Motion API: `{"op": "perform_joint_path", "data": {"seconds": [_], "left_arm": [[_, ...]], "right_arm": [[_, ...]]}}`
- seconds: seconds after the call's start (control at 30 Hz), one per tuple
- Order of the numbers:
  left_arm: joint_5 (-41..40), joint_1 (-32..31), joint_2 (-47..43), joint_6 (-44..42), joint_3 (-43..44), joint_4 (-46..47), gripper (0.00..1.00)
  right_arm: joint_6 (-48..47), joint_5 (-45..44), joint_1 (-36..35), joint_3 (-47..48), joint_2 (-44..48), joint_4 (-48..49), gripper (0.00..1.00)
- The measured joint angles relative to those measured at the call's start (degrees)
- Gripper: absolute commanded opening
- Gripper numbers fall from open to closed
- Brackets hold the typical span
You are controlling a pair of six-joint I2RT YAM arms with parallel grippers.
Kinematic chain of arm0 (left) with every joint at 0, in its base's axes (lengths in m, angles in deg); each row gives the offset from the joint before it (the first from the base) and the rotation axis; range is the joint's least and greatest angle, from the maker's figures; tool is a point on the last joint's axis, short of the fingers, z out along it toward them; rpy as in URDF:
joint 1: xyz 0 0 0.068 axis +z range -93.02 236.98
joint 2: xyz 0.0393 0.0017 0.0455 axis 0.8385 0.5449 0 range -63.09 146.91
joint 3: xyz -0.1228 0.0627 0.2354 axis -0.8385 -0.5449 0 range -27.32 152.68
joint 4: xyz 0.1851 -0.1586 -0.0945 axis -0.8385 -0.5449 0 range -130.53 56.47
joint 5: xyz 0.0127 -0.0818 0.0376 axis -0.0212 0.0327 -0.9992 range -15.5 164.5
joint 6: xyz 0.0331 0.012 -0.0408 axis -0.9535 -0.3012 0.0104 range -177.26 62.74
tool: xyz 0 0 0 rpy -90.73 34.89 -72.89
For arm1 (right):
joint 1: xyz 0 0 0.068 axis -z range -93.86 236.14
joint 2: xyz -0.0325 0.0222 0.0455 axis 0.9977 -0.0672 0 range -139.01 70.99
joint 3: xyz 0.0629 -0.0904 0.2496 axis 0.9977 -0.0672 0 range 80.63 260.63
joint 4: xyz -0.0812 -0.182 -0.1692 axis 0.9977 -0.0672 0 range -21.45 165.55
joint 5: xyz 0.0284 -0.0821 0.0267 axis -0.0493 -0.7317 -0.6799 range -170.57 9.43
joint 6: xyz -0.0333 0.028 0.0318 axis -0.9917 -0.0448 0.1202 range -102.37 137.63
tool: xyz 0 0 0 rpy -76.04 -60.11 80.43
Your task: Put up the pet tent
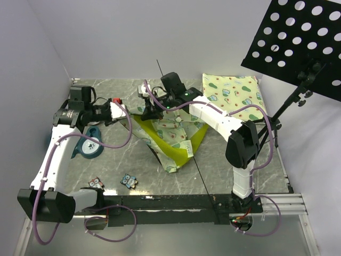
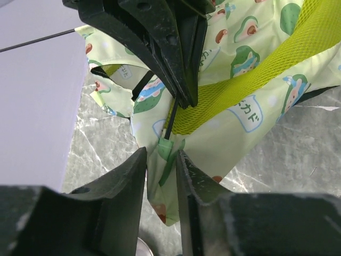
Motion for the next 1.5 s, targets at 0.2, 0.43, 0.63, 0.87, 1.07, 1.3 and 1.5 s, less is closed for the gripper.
{"op": "perform_joint_path", "data": {"seconds": [0.2, 0.43, 0.63, 0.87, 1.07, 1.3, 1.5], "left_arm": [[-1.14, -1.01, 0.09, -1.49, 0.00, 0.48, 0.23], [-2.82, -2.19, 0.22, -2.97, 0.02, -0.17, 0.01], [-5.99, -4.13, 0.92, -4.00, 0.52, -1.16, 0.01], [-17.86, -9.86, 1.73, -0.59, 0.74, 0.28, 0.01], [-19.98, -11.06, 2.32, 0.13, 0.66, 1.14, 0.01], [-19.96, -13.57, -0.70, -1.62, -3.26, 4.24, 0.07], [-20.26, -14.43, -0.59, -1.46, -5.27, 7.43, 0.24]], "right_arm": [[0.24, 0.00, 0.00, 0.02, -0.04, -0.17, 0.00], [0.28, -0.24, -0.02, 0.39, -0.39, -0.50, 0.00], [0.31, -0.98, 0.07, 1.11, -1.11, -1.88, 0.00], [0.59, -1.07, 0.26, 2.40, -3.30, -2.86, 0.00], [1.88, -1.31, 0.33, 3.19, -4.22, -2.99, 0.00], [3.48, 0.02, -0.26, 3.91, -4.24, -2.71, 0.00], [4.04, -0.20, -0.33, 3.78, -4.24, -1.16, 0.00]]}}
